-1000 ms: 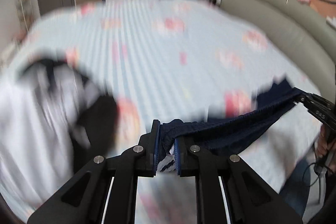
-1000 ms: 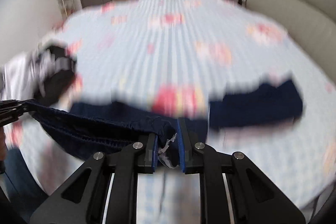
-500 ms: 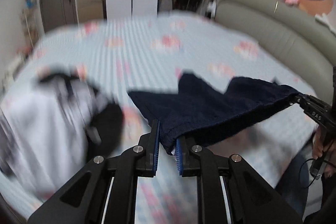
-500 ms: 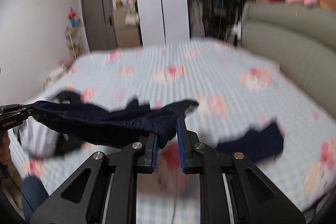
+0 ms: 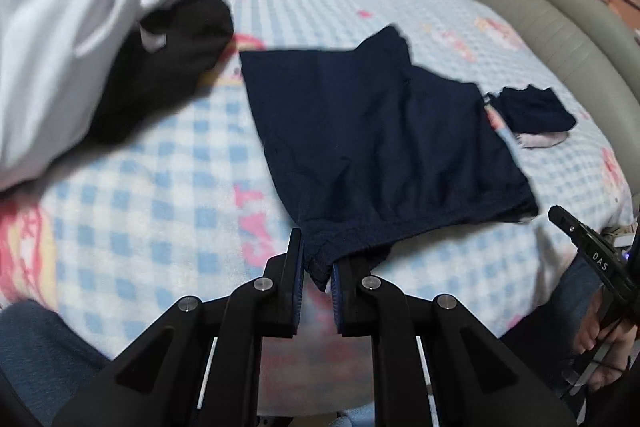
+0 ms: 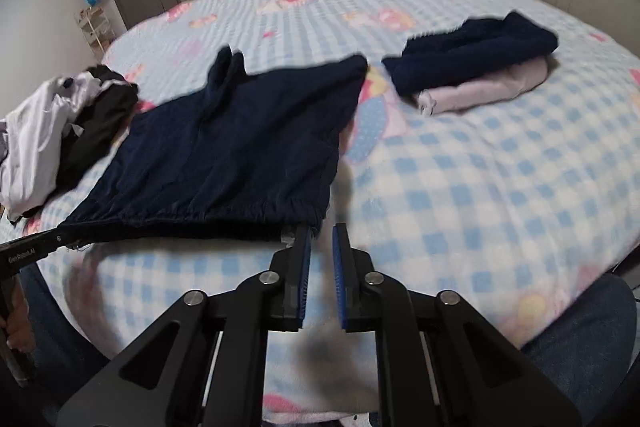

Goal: Fold clothes

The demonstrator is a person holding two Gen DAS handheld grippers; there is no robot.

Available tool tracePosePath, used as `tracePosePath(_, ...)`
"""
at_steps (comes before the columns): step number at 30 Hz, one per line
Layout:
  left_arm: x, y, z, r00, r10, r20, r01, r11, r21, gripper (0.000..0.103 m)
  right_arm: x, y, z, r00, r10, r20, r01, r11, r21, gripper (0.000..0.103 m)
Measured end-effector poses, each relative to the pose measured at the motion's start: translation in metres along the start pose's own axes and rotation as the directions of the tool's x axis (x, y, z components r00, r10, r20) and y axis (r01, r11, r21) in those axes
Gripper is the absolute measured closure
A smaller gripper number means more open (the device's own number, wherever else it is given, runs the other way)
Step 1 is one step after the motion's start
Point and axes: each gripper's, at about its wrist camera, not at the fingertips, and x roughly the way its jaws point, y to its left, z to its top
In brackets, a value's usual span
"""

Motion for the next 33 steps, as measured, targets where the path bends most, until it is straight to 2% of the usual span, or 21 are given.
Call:
tracePosePath(3, -0.019, -0.012, -0.007, 1.0, -0.02, 0.02, 0.019, 0.999, 0.046, 0.091, -0.02, -0.001, 0.009, 0.999, 0.01, 0.05, -0.01, 1.0, -0.002, 0.096)
tracePosePath(6, -0.012, -0.011, -0.014, 1.0, -0.011, -0.011, 0.011, 0.997, 0.071, 0.087, -0.028, -0.004, 0.016, 0.997, 0.04, 0.062, -0.04, 0.999, -0.01, 0.096)
tracePosePath(8, 0.0, -0.004, -0.019, 0.998, -0.002, -0.056, 0.004, 0.999, 0.038, 0.087, -0.015, -0.009, 0.015, 0.997, 0.071, 0.024, -0.071, 0.997, -0.013, 0.095)
tracePosePath(9, 0.003, -0.001, -0.023, 0.998, -0.006, -0.066, 0.007, 1.0, 0.02, 0.087, -0.003, -0.011, 0.016, 0.994, 0.111, -0.021, -0.111, 0.994, -0.001, 0.092)
tracePosePath(10, 0.007, 0.004, -0.025, 0.997, -0.02, -0.073, 0.019, 1.0, -0.002, 0.087, 0.005, -0.012, 0.016, 0.99, 0.133, -0.046, -0.133, 0.991, 0.005, 0.081)
tracePosePath(11, 0.009, 0.003, -0.026, 0.997, -0.024, -0.073, 0.023, 1.0, -0.01, 0.087, 0.016, -0.012, 0.015, 0.986, 0.145, -0.077, -0.145, 0.989, 0.004, 0.073)
tracePosePath(16, 0.015, 0.001, -0.032, 0.997, -0.008, -0.074, 0.006, 1.0, -0.023, 0.087, 0.052, -0.003, 0.021, 0.985, 0.112, -0.129, -0.12, 0.991, -0.058, 0.072)
tracePosePath(18, 0.015, 0.0, -0.032, 0.998, -0.006, -0.067, 0.005, 1.0, -0.024, 0.087, 0.062, -0.002, 0.024, 0.989, 0.078, -0.127, -0.086, 0.994, -0.063, 0.074)
tracePosePath(19, 0.014, -0.001, -0.032, 0.998, -0.009, -0.061, 0.008, 1.0, -0.022, 0.087, 0.063, -0.004, 0.026, 0.991, 0.059, -0.124, -0.065, 0.997, -0.049, 0.089)
tracePosePath(21, 0.005, -0.007, -0.035, 0.999, -0.007, -0.037, 0.007, 1.0, -0.001, 0.09, 0.055, -0.006, 0.031, 0.994, 0.062, -0.094, -0.065, 0.998, -0.025, 0.094)
tracePosePath(23, -0.002, -0.012, -0.034, 1.0, -0.007, -0.023, 0.007, 1.0, 0.018, 0.09, 0.041, -0.001, 0.032, 0.997, 0.044, -0.056, -0.048, 0.997, -0.059, 0.098)
tracePosePath(27, -0.017, -0.02, -0.031, 1.0, -0.027, 0.002, 0.027, 0.999, 0.034, 0.091, -0.002, 0.002, 0.029, 0.998, 0.054, 0.016, -0.053, 0.996, -0.067, 0.099)
tracePosePath(30, -0.028, -0.022, -0.035, 1.0, -0.031, -0.001, 0.031, 0.998, 0.06, 0.091, -0.023, -0.001, 0.024, 0.997, 0.078, 0.022, -0.077, 0.996, -0.052, 0.099)
tracePosePath(33, -0.029, -0.021, -0.044, 0.999, -0.037, -0.036, 0.04, 0.997, 0.072, 0.091, -0.032, -0.005, 0.014, 0.995, 0.096, 0.008, -0.096, 0.995, -0.008, 0.099)
